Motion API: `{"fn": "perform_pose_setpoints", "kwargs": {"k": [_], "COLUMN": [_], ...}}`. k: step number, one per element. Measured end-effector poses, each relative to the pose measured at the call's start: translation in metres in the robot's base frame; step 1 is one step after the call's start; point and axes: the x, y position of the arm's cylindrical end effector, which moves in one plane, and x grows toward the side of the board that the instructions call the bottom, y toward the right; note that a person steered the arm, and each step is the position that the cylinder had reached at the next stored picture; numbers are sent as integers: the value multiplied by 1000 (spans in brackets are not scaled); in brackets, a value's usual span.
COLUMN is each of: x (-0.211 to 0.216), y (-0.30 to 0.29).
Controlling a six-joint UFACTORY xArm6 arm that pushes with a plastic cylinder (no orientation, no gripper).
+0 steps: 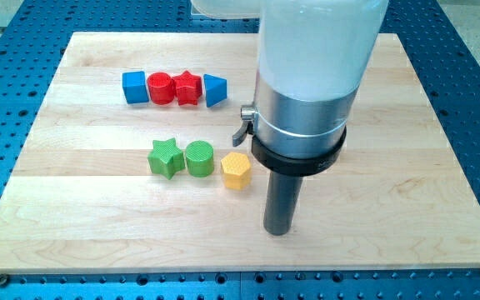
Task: Move the hexagon to the right of the green circle
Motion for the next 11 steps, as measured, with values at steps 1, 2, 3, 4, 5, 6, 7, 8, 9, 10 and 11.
{"fn": "perform_pose_setpoints", "kwargs": {"k": [1, 2, 3, 4, 5, 6, 7, 8, 9, 10, 11], "x": [-11, -25, -27, -27, -30, -48, -49, -38, -31, -35, -59], "y": [-1, -7, -46, -71, -70, -52, -51, -46, -43, -15, -12]}}
